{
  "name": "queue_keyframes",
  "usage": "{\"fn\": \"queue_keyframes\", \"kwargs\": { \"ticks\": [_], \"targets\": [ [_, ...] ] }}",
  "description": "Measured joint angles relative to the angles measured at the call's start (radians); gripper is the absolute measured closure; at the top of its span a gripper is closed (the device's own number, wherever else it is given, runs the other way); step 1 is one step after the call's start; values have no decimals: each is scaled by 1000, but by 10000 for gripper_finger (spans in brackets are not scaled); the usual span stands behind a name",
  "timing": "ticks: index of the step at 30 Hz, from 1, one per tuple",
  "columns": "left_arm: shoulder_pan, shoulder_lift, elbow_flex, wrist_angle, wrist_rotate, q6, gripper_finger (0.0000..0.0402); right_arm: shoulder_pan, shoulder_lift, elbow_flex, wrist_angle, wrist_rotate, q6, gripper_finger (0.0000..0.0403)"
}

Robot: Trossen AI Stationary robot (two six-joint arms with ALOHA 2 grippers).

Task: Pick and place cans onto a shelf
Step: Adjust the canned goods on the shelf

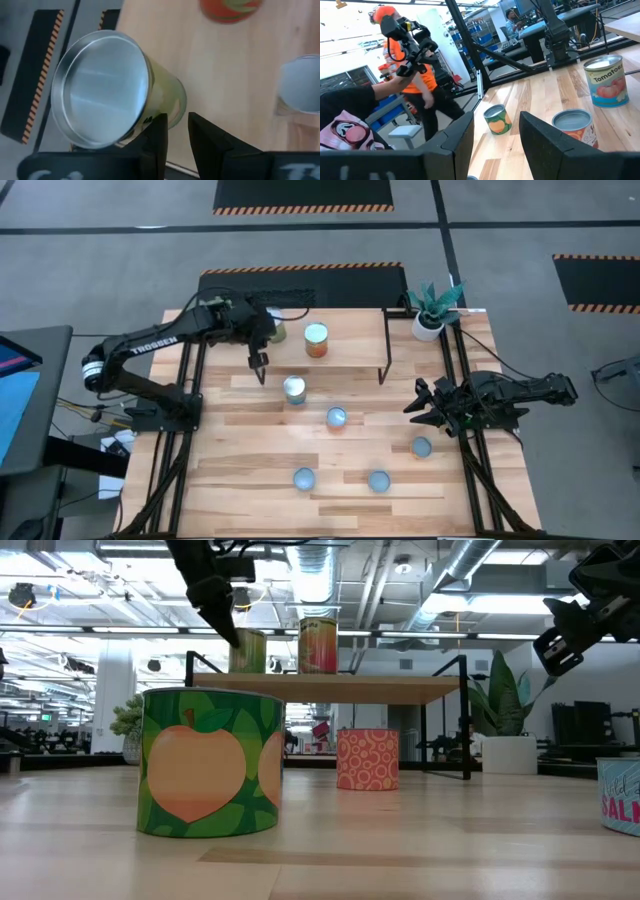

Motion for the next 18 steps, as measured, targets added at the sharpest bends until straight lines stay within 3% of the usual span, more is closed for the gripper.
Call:
{"fn": "queue_keyframes", "kwargs": {
  "ticks": [6, 11, 18],
  "targets": [
    [30, -3, 0, 27, 6, -3, 331, 0, 0, 0, 0, 0, 0, 221],
    [-6, -5, 0, 14, 113, -61, 331, 0, 0, 0, 0, 0, 0, 221],
    [-36, 0, 0, 31, 61, -33, 331, 0, 0, 0, 0, 0, 0, 221]
  ]
}}
